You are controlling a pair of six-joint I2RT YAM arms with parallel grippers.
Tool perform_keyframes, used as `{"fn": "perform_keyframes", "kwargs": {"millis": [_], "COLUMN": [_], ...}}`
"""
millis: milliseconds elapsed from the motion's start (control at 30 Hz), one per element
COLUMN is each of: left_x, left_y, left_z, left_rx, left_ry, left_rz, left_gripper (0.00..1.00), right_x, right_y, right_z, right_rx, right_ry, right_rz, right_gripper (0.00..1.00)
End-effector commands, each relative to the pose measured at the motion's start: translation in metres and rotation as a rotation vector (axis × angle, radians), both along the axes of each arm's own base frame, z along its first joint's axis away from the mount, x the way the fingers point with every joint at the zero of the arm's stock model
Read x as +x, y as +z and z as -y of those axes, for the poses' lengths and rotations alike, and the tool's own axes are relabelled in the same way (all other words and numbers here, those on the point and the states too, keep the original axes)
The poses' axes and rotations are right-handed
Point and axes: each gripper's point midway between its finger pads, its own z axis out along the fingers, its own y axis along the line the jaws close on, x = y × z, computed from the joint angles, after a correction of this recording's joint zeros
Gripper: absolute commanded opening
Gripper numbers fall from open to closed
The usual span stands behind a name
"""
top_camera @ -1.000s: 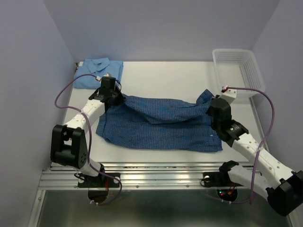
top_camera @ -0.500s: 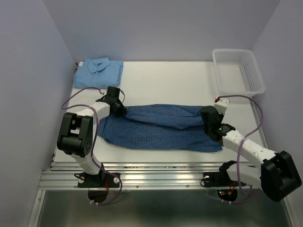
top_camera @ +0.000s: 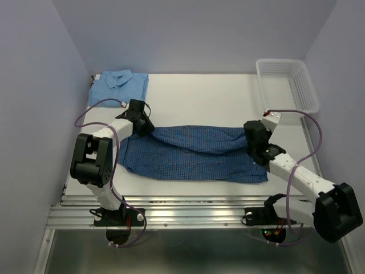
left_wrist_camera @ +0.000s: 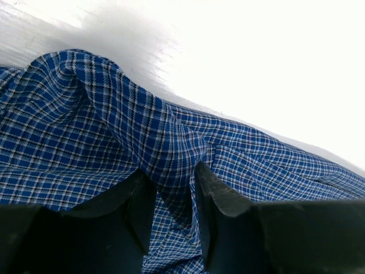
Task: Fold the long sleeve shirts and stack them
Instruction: Fold the shirt
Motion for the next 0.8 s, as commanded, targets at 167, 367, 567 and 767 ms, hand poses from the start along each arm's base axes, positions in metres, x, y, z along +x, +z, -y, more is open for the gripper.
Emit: {"fn": "perform_keyframes", "kwargs": {"millis": [167,367,567,767], "left_x": [0.022,0.025,0.017,0.003], "left_y": [0.015,0.018,0.041,0.085], "left_z": [0.004,0.008,0.006,-0.014], "left_rx": [0.020,0.013,0.015,0.071], "left_ry": [-0.034,-0.056,-0.059,-0.006], "left_rz": [0.052,0.051,0.074,0.160], "left_gripper": [0.74,0.89,0.96,0.99], "right_x": [0.002,-0.002,0.021,0.022], "right_y": [0.074,0.035,0.033,0.036], "right_z": [-0.009,0.010,-0.041,-0.062], "right_rx": [0.098,-0.010,0.075,0.100], "right_ry": [0.090,-0.023,0.234,0.381], "right_rz": [0.201,0.097,0.008,-0.031], "right_gripper": [0.17,0.18,0.96,1.00]}}
